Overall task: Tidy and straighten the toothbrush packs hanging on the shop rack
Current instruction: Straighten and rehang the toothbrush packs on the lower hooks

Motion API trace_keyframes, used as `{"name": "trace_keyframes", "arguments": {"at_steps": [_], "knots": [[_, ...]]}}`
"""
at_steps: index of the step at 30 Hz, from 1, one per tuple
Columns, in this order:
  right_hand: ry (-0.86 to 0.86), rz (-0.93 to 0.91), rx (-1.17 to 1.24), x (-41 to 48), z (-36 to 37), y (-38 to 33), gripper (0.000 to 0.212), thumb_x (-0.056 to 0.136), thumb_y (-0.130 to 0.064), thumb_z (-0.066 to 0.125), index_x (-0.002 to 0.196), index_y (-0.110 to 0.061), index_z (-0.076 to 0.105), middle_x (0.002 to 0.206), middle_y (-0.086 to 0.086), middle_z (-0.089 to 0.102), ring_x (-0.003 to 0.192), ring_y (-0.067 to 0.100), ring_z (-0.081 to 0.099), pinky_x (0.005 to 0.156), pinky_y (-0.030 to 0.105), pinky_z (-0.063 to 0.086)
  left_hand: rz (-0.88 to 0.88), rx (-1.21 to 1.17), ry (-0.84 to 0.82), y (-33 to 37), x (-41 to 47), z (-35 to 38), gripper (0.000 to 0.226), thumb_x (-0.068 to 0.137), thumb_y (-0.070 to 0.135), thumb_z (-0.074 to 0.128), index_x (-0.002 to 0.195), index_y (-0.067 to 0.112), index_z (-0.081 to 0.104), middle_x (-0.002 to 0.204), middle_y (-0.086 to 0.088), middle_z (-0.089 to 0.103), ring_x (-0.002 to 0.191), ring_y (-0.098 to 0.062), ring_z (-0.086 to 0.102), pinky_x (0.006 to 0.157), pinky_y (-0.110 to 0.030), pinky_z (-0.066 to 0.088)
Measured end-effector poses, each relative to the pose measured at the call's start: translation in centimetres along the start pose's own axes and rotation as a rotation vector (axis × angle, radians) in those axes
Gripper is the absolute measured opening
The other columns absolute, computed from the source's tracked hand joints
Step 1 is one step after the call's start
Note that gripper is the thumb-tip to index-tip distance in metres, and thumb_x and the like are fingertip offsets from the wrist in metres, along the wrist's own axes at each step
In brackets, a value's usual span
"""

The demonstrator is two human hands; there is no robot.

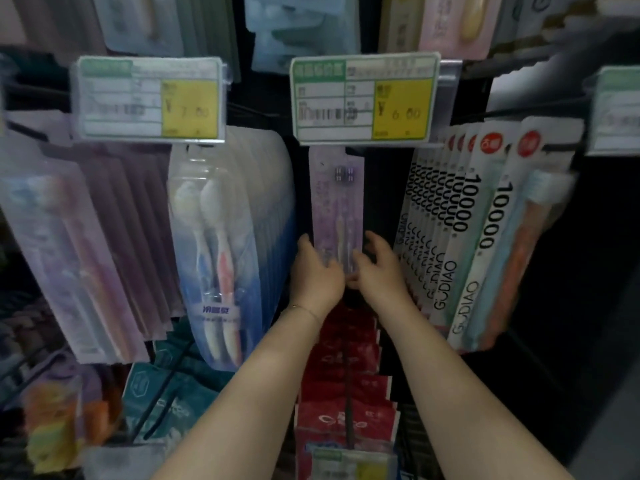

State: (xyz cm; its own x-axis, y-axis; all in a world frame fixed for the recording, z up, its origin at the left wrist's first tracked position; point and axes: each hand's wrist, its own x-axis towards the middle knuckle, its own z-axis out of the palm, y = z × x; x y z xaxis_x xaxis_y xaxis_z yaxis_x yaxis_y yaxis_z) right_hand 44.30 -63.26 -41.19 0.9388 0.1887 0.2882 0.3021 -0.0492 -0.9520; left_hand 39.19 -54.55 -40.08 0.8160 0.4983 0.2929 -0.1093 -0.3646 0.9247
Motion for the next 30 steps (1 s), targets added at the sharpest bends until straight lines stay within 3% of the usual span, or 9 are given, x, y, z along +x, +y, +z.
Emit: {"name": "trace_keyframes", "arguments": {"at_steps": [5, 7, 9, 12, 15, 18, 21, 25, 30], "knots": [[0.086, -0.094, 0.036, -1.4, -0.4, -0.6, 0.023, 0.103, -0.02, 0.047, 0.123, -0.024, 0.057, 0.101, -0.007, 0.063, 0.08, 0.014, 0.066, 0.074, 0.036, 0.06, 0.0, 0.014, 0.061, 0.0, -0.5, 0.1, 0.018, 0.103, 0.021, 0.043, 0.118, 0.016, 0.051, 0.119, -0.007, 0.059, 0.101, -0.018, 0.06, 0.087, -0.036, 0.054], [0.121, -0.212, -0.008, -2.4, -0.9, -1.1, 0.022, 0.101, -0.019, 0.05, 0.111, -0.033, 0.063, 0.095, -0.01, 0.065, 0.081, 0.013, 0.066, 0.072, 0.03, 0.057, 0.009, -0.032, 0.07, 0.5, -1.2, 0.0, 0.018, 0.104, 0.026, 0.042, 0.113, 0.014, 0.052, 0.114, -0.006, 0.06, 0.099, -0.018, 0.06, 0.086, -0.037, 0.054], [0.126, -0.299, -0.079, -2.8, -1.4, -1.7, 0.021, 0.096, -0.028, 0.054, 0.103, -0.043, 0.066, 0.095, -0.004, 0.068, 0.088, 0.016, 0.067, 0.08, 0.038, 0.058, 0.001, -0.065, 0.068, 1.1, -1.7, -0.1, 0.023, 0.104, 0.03, 0.041, 0.113, 0.012, 0.052, 0.109, -0.005, 0.061, 0.095, -0.015, 0.06, 0.082, -0.033, 0.052], [0.105, -0.306, -0.201, -3.3, -1.9, -2.7, 0.032, 0.09, -0.041, 0.054, 0.117, -0.031, 0.068, 0.103, 0.002, 0.067, 0.091, 0.014, 0.067, 0.084, 0.043, 0.057, -0.032, -0.084, 0.064, 1.6, -2.5, -0.4, 0.024, 0.103, 0.035, 0.043, 0.112, 0.014, 0.051, 0.104, -0.004, 0.063, 0.092, -0.016, 0.063, 0.082, -0.035, 0.054], [0.116, -0.281, -0.293, -5.3, -2.5, -3.9, 0.023, 0.09, -0.036, 0.06, 0.11, -0.027, 0.067, 0.097, -0.002, 0.066, 0.083, 0.007, 0.065, 0.074, 0.033, 0.056, -0.046, -0.098, 0.064, 1.5, -4.3, -0.6, 0.017, 0.102, 0.033, 0.047, 0.105, 0.016, 0.05, 0.098, -0.003, 0.064, 0.088, -0.015, 0.064, 0.079, -0.035, 0.056], [0.051, -0.154, -0.306, -7.7, -3.6, -4.4, 0.016, 0.087, -0.027, 0.07, 0.093, -0.015, 0.062, 0.077, -0.002, 0.063, 0.061, -0.007, 0.059, 0.052, 0.009, 0.042, -0.147, -0.079, -0.016, 0.8, -6.3, -0.7, 0.018, 0.101, 0.033, 0.051, 0.108, 0.016, 0.051, 0.102, -0.003, 0.066, 0.09, -0.014, 0.065, 0.083, -0.037, 0.057], [-0.124, 0.113, -0.271, -8.9, -4.7, -3.8, 0.029, 0.082, -0.021, 0.078, 0.096, -0.005, 0.058, 0.078, 0.001, 0.061, 0.051, -0.01, 0.057, 0.04, 0.005, 0.036, -0.254, 0.006, -0.124, -0.3, -8.3, -1.0, 0.021, 0.099, 0.029, 0.053, 0.116, 0.016, 0.052, 0.105, 0.0, 0.065, 0.091, -0.009, 0.064, 0.075, -0.025, 0.054], [-0.263, 0.349, -0.291, -10.4, -5.5, -3.5, 0.037, 0.075, -0.026, 0.081, 0.101, -0.014, 0.058, 0.09, 0.003, 0.069, 0.073, 0.009, 0.068, 0.057, 0.02, 0.053, -0.276, 0.003, -0.205, -0.4, -11.6, -2.0, 0.034, 0.095, 0.021, 0.058, 0.127, 0.027, 0.05, 0.109, 0.013, 0.065, 0.096, 0.005, 0.061, 0.074, -0.009, 0.047], [-0.326, 0.472, -0.297, -12.6, -6.4, -5.7, 0.042, 0.074, -0.045, 0.08, 0.103, -0.023, 0.059, 0.096, -0.004, 0.068, 0.085, 0.01, 0.067, 0.066, 0.022, 0.051, -0.394, 0.027, -0.222, 1.4, -13.8, -3.5, 0.026, 0.097, 0.021, 0.054, 0.12, 0.032, 0.054, 0.108, 0.01, 0.067, 0.094, 0.005, 0.061, 0.076, -0.014, 0.048]]}}
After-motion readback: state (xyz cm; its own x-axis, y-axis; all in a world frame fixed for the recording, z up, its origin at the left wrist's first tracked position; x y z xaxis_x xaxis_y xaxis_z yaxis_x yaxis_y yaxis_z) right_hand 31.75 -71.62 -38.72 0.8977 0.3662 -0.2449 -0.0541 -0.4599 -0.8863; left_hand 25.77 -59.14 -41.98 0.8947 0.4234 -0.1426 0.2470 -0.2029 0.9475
